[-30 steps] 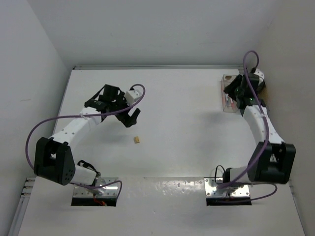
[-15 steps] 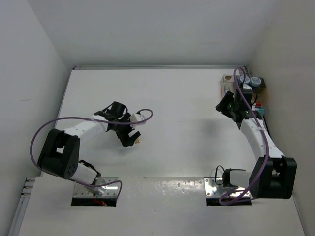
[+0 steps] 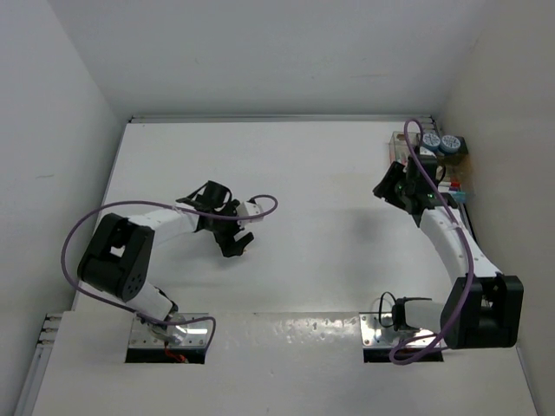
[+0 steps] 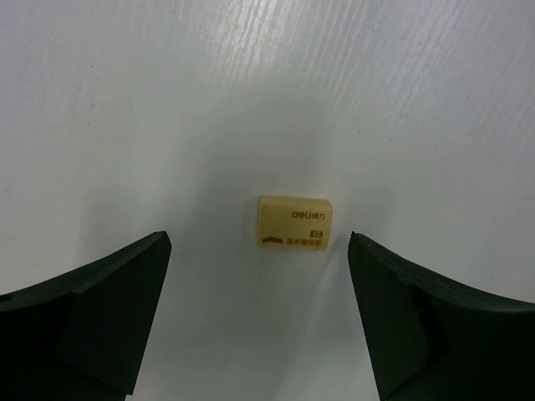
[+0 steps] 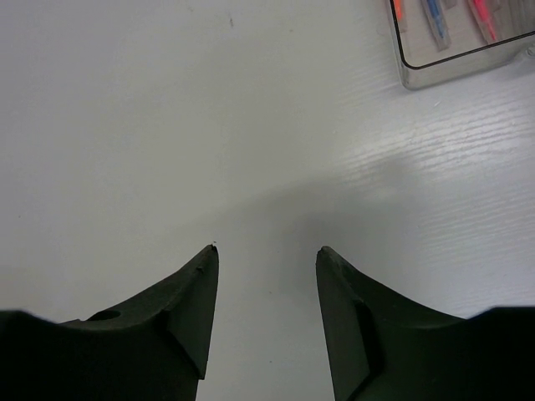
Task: Sort the stationery into containers
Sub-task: Pick up the stationery from the center of the board.
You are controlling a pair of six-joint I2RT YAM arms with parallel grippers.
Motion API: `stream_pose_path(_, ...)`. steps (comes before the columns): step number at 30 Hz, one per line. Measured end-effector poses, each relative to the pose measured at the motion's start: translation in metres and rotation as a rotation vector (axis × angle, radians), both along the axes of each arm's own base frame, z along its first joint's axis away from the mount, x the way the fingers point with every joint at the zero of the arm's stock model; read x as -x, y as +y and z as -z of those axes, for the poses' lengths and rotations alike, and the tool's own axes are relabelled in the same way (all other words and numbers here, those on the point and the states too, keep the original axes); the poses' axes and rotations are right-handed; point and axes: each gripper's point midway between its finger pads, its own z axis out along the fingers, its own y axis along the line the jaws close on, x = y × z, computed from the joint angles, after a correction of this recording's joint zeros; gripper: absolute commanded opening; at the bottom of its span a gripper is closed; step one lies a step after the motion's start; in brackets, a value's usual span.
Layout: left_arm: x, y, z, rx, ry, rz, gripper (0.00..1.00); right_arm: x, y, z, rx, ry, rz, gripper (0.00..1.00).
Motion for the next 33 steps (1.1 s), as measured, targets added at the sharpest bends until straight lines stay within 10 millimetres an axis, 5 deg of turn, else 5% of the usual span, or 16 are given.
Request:
stream_pose_path(8,0.003,-0.009,0.006,0.004,-0.016,0.026,0.90,-0.004,0.000,-0.002,0.000,0.005,0.000,0.50)
stream_pose_path(19,-0.002,-0.014,0.009,-0.010,-0.077,0.029,0.56,-0.004,0.007,-0.005,-0.019,0.019,-0.023,0.50)
stream_pose_path(24,-0.001,-0.015,0.009,-0.017,-0.082,0.037,0.42,0.002,0.028,-0.003,-0.047,0.041,-0.082,0.50)
stream_pose_path(29,0.005,-0.010,0.004,-0.037,-0.084,0.052,0.40,0.015,0.065,-0.005,-0.186,0.080,-0.175,0.50)
stream_pose_path(33,0.002,-0.023,-0.042,0.068,-0.176,0.071,0.40,0.029,0.107,-0.014,-0.339,0.115,-0.274,0.55)
